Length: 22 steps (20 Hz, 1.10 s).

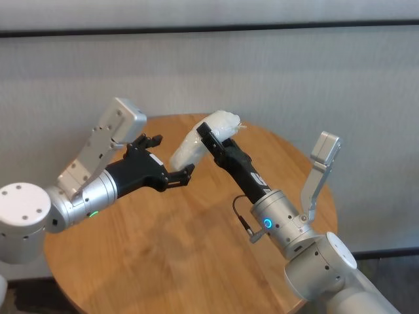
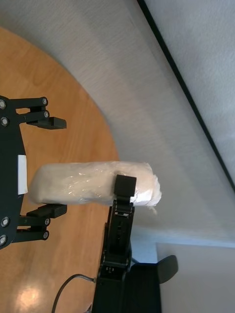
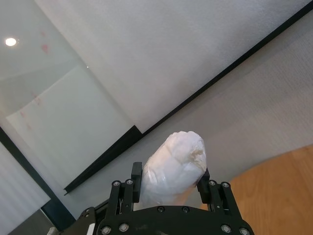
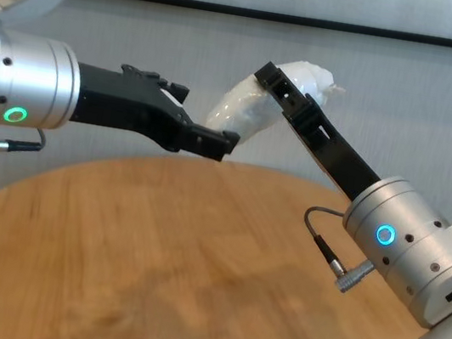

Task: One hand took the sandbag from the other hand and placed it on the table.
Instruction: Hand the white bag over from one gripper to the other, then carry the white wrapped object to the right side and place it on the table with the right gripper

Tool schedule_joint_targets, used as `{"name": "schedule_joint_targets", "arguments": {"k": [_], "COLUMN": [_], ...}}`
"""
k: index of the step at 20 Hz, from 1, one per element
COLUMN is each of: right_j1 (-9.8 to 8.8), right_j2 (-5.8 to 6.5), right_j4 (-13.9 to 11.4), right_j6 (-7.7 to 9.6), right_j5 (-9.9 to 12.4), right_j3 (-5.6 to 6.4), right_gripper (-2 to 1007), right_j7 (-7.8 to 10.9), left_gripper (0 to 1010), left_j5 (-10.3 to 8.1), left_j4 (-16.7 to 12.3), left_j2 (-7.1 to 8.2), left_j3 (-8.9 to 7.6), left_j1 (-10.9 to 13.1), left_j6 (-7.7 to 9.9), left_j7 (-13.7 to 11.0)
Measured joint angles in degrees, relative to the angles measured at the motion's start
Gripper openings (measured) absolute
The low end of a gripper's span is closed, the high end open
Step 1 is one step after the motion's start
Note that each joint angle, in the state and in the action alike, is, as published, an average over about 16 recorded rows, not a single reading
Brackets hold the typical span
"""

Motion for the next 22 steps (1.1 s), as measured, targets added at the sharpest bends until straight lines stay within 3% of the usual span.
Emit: {"name": "schedule_joint_targets", "arguments": {"k": [6,12,17,22], "right_j1": [0.0,0.0,0.0,0.0], "right_j2": [0.0,0.0,0.0,0.0], "right_j4": [0.0,0.0,0.0,0.0], "right_j6": [-0.01,-0.02,-0.03,-0.02], "right_j5": [0.0,0.0,0.0,0.0], "right_j3": [0.01,0.02,0.02,0.02], "right_gripper": [659,659,659,659], "right_j7": [0.0,0.0,0.0,0.0], "left_gripper": [1000,1000,1000,1000], "left_j5": [-1.46,-2.95,-2.8,-0.83], "left_j4": [-0.81,-1.8,-2.39,-2.09], "left_j2": [0.95,0.63,-1.44,-4.95], "left_j3": [-1.6,-4.22,-6.06,-6.67], "left_j1": [1.19,2.9,4.01,4.08], "left_j6": [-0.84,-1.07,-0.44,1.05], "left_j7": [0.47,3.83,8.87,14.27]}}
